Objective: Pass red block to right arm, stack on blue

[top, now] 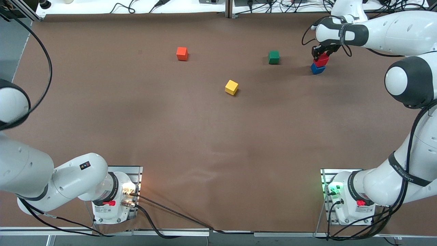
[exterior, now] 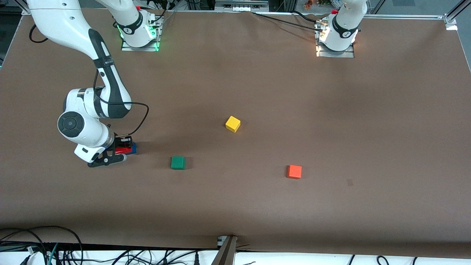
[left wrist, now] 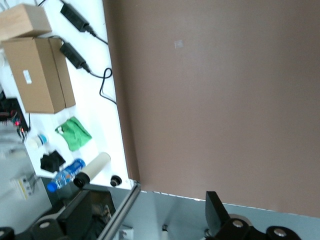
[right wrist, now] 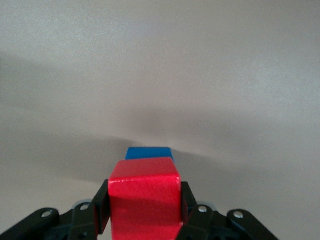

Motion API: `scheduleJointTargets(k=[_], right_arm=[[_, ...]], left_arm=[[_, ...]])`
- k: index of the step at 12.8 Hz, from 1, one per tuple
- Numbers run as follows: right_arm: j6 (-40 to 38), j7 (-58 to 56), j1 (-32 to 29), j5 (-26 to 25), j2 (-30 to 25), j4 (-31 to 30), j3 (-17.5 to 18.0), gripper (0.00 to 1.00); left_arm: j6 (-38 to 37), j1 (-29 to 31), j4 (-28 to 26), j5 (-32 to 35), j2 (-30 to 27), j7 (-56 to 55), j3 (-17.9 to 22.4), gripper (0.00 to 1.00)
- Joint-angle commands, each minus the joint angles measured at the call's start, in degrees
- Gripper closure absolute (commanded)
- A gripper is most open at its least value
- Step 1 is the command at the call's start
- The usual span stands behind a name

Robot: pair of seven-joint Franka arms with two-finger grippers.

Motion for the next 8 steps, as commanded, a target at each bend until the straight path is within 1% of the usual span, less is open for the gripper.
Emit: scheduleJointTargets(k=[1, 2, 3, 5, 6, 7, 8], right_arm=[[0.8, 1.3, 0.3, -0.8, -2.4, -2.7, -0.4, 1.0], [0.8, 1.3, 0.3, -0.8, -2.4, -2.8, -0.4, 1.0], [0.9, 1.2, 0.3, -0.9, -2.4, -3.1, -0.5, 1.0], [1.0, 1.2, 0.3, -0.9, -2.4, -3.1, -0.7, 1.0], [1.0, 1.1, 0.3, -1.0, -2.4, -3.1, -0.9, 1.0], [1.0, 1.0, 0.3, -1.0, -2.4, -3.3, -0.9, 1.0], [1.0, 0.9, 0.2, -1.0, -2.4, -3.3, -0.9, 1.0]], left_arm=[[0.6, -2.2, -8.6, 2.0, -6.4, -12.8, 2.4, 0.0], [0.5, -3.4, -10.2, 1.6, -6.9, -16.1, 3.4, 0.0], [0.5, -5.0, -11.9, 1.1, -7.5, -18.9, 5.4, 0.0], [0.3, -9.5, -13.5, -0.8, -7.6, -26.7, 10.1, 0.0], [0.3, -10.9, -14.8, -2.6, -7.7, -29.5, 12.0, 0.0], [0.4, -11.2, -15.8, -6.6, -7.8, -32.2, 14.4, 0.0], [0.6, -11.5, -17.5, -10.0, -7.9, -34.1, 15.9, 0.0]])
